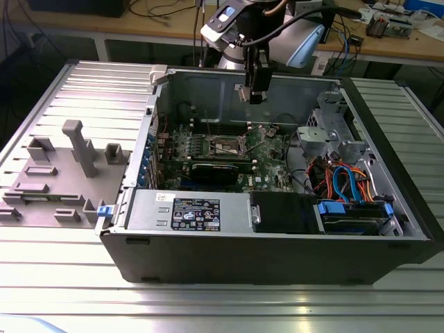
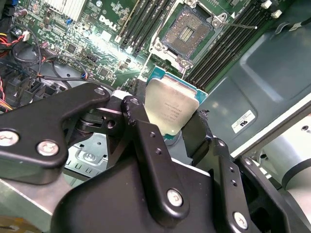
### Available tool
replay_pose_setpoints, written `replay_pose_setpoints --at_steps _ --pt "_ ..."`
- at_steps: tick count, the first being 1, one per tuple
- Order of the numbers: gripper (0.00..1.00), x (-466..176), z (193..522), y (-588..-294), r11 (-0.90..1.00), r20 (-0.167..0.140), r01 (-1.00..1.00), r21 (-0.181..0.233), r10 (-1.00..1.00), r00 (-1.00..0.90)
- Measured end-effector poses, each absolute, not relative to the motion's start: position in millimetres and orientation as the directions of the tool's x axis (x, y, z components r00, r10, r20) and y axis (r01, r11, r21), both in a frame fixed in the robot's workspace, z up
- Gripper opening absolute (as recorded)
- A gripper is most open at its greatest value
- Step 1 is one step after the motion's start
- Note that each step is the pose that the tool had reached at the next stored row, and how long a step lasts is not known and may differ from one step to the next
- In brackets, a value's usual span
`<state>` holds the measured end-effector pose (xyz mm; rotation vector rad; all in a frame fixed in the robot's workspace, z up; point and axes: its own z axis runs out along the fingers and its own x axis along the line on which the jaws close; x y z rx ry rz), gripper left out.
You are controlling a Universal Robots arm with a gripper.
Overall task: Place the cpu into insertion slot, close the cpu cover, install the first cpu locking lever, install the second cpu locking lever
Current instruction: 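Place the cpu into insertion slot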
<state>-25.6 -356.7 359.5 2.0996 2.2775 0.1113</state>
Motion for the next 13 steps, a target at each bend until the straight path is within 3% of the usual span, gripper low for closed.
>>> replay_pose_setpoints --at_steps 13 --pt "0.54 -25.7 359.0 -356.7 0.059 0.018 0.995 0.081 0.998 -0.061"
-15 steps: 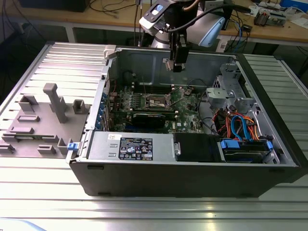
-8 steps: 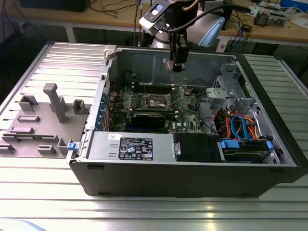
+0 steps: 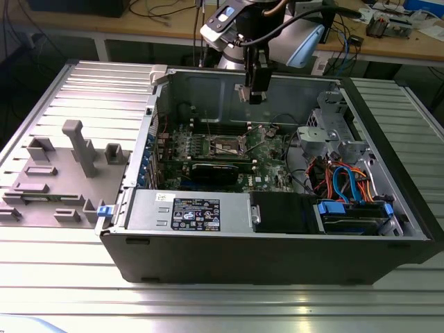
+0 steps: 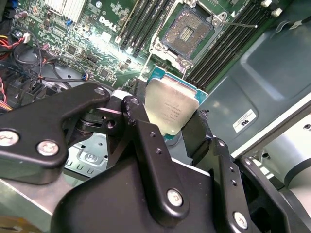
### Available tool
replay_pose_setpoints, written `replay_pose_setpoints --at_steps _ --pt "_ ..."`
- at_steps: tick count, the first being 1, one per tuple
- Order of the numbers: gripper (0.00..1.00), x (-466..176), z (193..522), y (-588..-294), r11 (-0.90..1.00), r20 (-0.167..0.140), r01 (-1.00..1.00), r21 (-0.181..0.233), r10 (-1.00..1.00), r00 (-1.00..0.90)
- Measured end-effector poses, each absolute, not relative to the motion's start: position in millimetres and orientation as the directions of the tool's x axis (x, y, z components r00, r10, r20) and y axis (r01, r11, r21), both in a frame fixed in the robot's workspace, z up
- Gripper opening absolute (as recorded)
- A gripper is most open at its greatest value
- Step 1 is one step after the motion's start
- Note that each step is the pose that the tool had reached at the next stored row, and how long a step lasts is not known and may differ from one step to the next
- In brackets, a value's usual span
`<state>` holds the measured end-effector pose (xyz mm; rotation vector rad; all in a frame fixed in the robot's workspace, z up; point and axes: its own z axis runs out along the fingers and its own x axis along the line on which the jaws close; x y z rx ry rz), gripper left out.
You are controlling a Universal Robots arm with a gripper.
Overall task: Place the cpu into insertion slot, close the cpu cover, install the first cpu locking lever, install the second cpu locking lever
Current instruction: 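Place the cpu into insertion slot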
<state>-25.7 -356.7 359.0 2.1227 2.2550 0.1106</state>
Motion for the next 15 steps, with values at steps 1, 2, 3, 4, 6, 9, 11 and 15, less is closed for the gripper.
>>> replay_pose_setpoints --at_steps 1,2,3,4,6,9,11,15 --pt "0.54 -25.7 358.9 -356.7 0.055 0.018 0.995 0.081 0.998 -0.056" --pt "0.54 -25.7 358.8 -356.7 0.050 0.018 0.995 0.081 0.998 -0.052" --pt "0.54 -25.7 358.7 -356.7 0.046 0.018 0.996 0.081 0.999 -0.047" --pt "0.54 -25.7 358.6 -356.7 0.042 0.018 0.996 0.081 0.999 -0.043" --pt "0.54 -25.7 358.5 -356.7 0.034 0.018 0.996 0.081 0.999 -0.036" --pt "0.54 -25.7 358.1 -356.7 0.015 0.018 0.997 0.081 1.000 -0.016" --pt "0.54 -25.7 358.0 -356.7 0.006 0.018 0.997 0.081 1.000 -0.008" --pt "0.54 -25.7 358.0 -356.7 0.004 0.018 0.997 0.081 1.000 -0.005"
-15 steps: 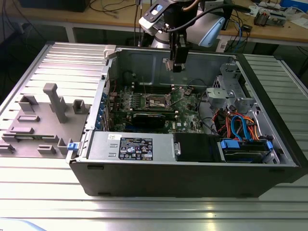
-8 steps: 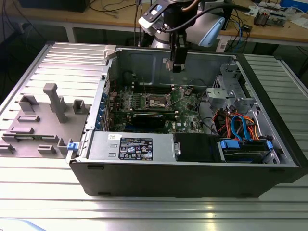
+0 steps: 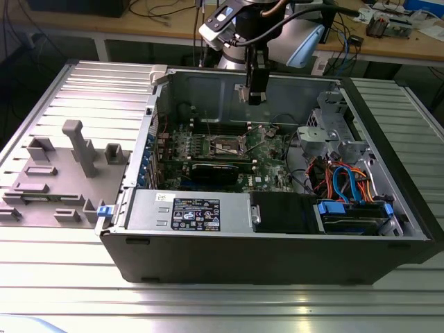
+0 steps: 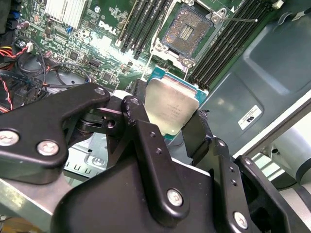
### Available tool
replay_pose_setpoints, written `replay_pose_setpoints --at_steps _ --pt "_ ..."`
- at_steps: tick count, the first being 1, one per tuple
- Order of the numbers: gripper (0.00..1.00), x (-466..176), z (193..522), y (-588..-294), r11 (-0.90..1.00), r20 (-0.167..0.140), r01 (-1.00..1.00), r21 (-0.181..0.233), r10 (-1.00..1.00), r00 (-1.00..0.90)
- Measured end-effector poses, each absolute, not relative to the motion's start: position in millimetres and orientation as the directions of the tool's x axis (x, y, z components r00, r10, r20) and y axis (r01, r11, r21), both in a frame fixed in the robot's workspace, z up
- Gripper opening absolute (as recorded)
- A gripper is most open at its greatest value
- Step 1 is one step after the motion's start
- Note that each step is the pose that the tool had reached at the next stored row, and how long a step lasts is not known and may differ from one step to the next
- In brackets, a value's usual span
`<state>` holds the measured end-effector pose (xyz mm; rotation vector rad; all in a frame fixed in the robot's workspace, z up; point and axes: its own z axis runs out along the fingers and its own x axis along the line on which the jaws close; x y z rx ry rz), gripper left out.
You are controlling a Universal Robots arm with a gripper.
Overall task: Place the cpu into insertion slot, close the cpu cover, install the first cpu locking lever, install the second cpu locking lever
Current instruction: 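Place the cpu into insertion slot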
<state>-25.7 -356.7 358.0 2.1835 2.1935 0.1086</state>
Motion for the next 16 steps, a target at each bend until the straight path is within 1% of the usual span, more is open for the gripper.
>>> replay_pose_setpoints --at_steps 16 --pt "0.54 -25.7 353.9 -356.7 -0.026 0.018 0.996 0.081 1.000 0.024"
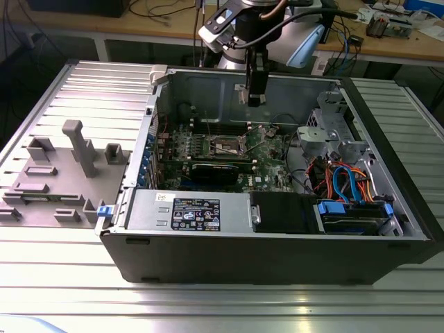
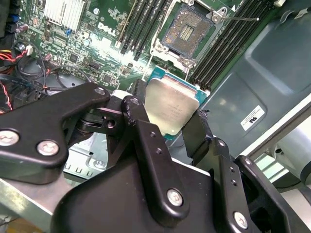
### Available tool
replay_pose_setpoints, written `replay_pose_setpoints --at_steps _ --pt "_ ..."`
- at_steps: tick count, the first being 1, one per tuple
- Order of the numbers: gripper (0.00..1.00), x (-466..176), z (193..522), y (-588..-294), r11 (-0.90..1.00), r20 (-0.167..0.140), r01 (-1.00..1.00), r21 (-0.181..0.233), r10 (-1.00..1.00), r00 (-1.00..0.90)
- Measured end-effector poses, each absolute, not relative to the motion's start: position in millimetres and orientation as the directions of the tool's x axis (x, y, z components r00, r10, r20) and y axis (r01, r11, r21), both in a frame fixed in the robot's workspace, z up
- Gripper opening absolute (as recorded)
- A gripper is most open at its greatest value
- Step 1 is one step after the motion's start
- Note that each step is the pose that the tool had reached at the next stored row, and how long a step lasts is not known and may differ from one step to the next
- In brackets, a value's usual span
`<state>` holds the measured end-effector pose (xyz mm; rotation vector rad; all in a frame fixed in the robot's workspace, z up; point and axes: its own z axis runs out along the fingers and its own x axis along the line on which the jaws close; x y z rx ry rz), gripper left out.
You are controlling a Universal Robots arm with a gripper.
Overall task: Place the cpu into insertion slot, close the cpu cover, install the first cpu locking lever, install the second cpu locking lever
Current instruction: 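Place the cpu into insertion slot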
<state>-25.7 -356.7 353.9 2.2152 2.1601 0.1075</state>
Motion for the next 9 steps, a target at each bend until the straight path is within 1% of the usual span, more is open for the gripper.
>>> replay_pose_setpoints --at_steps 9 --pt "0.54 -25.7 353.6 -356.7 -0.035 0.017 0.996 0.081 0.999 0.034"
